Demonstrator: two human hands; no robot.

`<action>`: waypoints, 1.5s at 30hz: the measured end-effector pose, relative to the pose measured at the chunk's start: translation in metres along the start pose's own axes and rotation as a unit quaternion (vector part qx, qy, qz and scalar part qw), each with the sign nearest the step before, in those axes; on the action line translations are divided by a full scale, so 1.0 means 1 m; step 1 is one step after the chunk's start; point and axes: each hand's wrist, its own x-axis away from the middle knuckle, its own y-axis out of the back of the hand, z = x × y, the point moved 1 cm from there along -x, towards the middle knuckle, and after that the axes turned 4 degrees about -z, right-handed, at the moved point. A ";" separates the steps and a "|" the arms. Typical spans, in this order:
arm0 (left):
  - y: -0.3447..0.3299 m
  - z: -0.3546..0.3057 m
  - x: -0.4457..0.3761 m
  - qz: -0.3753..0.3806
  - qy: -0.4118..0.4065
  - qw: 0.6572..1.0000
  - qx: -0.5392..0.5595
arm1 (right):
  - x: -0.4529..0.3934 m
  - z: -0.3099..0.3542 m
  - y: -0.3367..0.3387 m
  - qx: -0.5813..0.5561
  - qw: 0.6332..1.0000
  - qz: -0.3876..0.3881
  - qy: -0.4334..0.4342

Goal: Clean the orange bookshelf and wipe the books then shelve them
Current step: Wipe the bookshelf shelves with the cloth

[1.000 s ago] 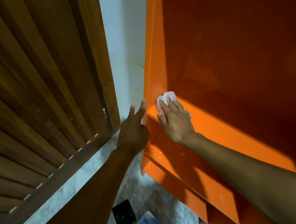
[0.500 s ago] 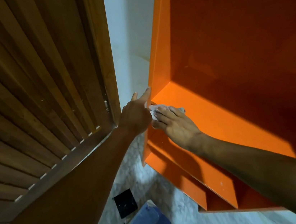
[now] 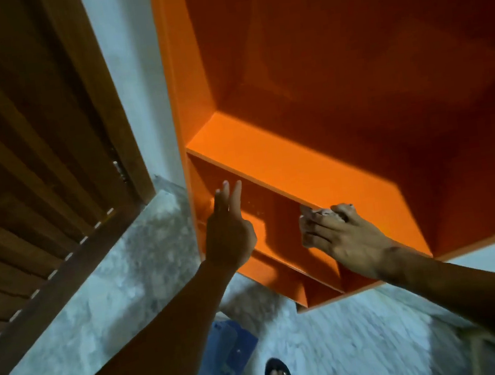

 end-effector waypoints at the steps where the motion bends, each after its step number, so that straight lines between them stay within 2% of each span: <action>1: -0.006 -0.005 0.005 0.016 -0.007 1.000 0.001 | 0.010 -0.001 0.002 0.014 1.000 0.003 0.007; 6: -0.035 -0.019 0.027 0.116 0.011 0.993 0.001 | 0.083 0.004 -0.010 0.036 0.998 -0.006 -0.060; 8: -0.049 -0.016 0.037 0.159 0.003 0.987 -0.012 | 0.104 0.009 -0.015 0.003 0.993 -0.053 -0.108; 10: -0.064 -0.010 0.043 0.187 -0.001 0.982 -0.022 | 0.113 0.018 -0.025 -0.012 0.988 -0.096 -0.120; 12: -0.079 -0.004 0.049 0.205 0.012 0.978 -0.029 | 0.107 0.031 -0.037 -0.041 0.989 -0.073 -0.118; 14: -0.096 0.003 0.054 0.216 0.020 0.976 -0.036 | 0.098 0.043 -0.058 -0.116 0.976 -0.026 -0.181; 16: -0.113 0.013 0.057 0.218 0.017 0.975 -0.041 | 0.085 0.052 -0.090 -0.215 0.924 -0.024 -0.315; 17: -0.122 0.019 0.058 0.215 0.013 0.975 -0.045 | 0.077 0.054 -0.106 -0.286 0.873 -0.032 -0.394; 19: -0.143 0.036 0.059 0.211 0.005 0.975 -0.075 | 0.057 0.057 -0.138 -0.420 0.714 -0.078 -0.554; 20: -0.153 0.046 0.059 0.204 -0.001 0.975 -0.089 | 0.049 0.058 -0.154 -0.447 0.639 -0.096 -0.619; 21: -0.163 0.056 0.059 0.192 -0.013 0.977 -0.094 | 0.043 0.058 -0.168 -0.445 0.592 -0.118 -0.662; 22: -0.172 0.066 0.058 0.177 -0.028 0.979 -0.092 | 0.040 0.061 -0.183 -0.433 0.571 -0.145 -0.682; 24: -0.193 0.089 0.055 0.152 -0.048 0.982 -0.101 | 0.037 0.068 -0.209 -0.420 0.574 -0.161 -0.684; 26: -0.213 0.113 0.054 0.126 -0.054 0.982 -0.126 | 0.033 0.078 -0.238 -0.423 0.603 -0.119 -0.666; 28: -0.226 0.132 0.052 0.105 -0.060 0.980 -0.159 | 0.026 0.091 -0.260 -0.384 0.662 -0.088 -0.637; 31: -0.237 0.157 0.051 0.066 -0.088 0.973 -0.201 | 0.018 0.107 -0.276 -0.274 0.746 -0.114 -0.596; 36: -0.238 0.179 0.045 -0.015 -0.080 0.976 -0.202 | -0.001 0.139 -0.280 -0.296 0.829 -0.159 -0.446; 38: -0.237 0.188 0.038 -0.017 -0.067 0.980 -0.185 | -0.014 0.149 -0.283 -0.311 0.847 -0.193 -0.387; 42: -0.230 0.200 0.030 -0.041 -0.098 0.978 -0.178 | -0.025 0.157 -0.286 -0.327 0.853 -0.277 -0.298; 45: -0.228 0.206 0.026 -0.043 -0.103 0.976 -0.184 | -0.024 0.157 -0.278 -0.365 0.832 -0.326 -0.262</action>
